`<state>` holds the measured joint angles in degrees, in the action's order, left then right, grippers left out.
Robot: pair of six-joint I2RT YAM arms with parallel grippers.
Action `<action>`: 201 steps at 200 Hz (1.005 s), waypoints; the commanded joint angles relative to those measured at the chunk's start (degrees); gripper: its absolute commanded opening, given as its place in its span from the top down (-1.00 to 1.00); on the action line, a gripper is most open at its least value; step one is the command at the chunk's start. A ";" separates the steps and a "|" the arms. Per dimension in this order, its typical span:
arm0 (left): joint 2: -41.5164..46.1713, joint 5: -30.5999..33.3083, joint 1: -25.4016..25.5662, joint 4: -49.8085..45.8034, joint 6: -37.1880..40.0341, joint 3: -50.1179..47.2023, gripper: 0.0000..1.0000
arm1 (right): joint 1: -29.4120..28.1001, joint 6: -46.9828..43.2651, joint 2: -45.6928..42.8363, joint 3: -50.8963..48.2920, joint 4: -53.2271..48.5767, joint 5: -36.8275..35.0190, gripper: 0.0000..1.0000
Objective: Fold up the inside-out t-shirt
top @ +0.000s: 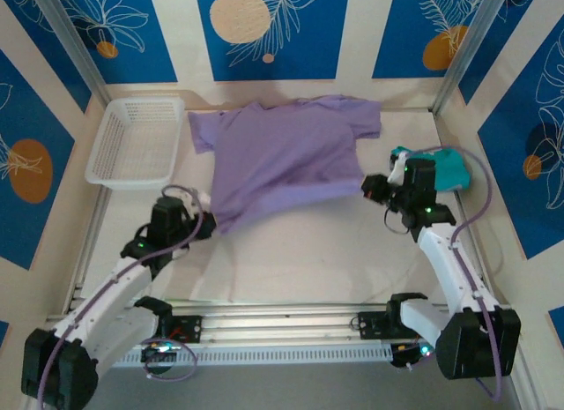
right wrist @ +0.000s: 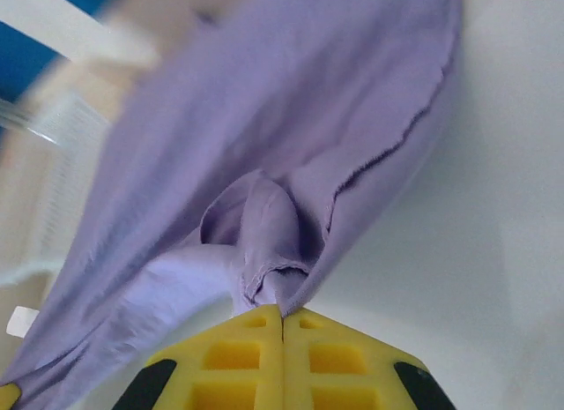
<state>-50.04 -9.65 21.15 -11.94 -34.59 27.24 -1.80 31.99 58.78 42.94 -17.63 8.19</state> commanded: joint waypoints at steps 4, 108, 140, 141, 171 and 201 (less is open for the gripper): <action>-3.59 1.01 4.95 5.29 -0.14 -0.05 0.87 | 0.18 -0.12 -0.34 -1.52 2.76 1.51 1.00; -9.40 24.21 19.42 1.31 16.36 7.61 -0.69 | -0.04 -3.86 0.17 0.21 -4.28 2.96 1.00; -27.69 16.33 27.03 5.04 25.20 19.77 -0.55 | 0.30 -4.14 0.46 0.67 -5.09 1.53 1.00; -28.29 16.29 27.24 5.11 25.41 20.17 -0.55 | 0.31 -4.13 0.45 0.71 -5.11 1.46 1.00; -45.48 12.13 30.22 4.74 30.03 32.37 -0.43 | 0.96 -4.14 -0.65 0.17 -6.40 -0.49 1.00; -57.00 12.15 30.12 1.67 32.26 41.78 -0.27 | 1.36 -4.82 -2.06 -0.40 -7.46 -1.47 1.00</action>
<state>-101.47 4.27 51.40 -7.25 -6.96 63.57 -0.86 28.47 58.67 42.00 -23.20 7.88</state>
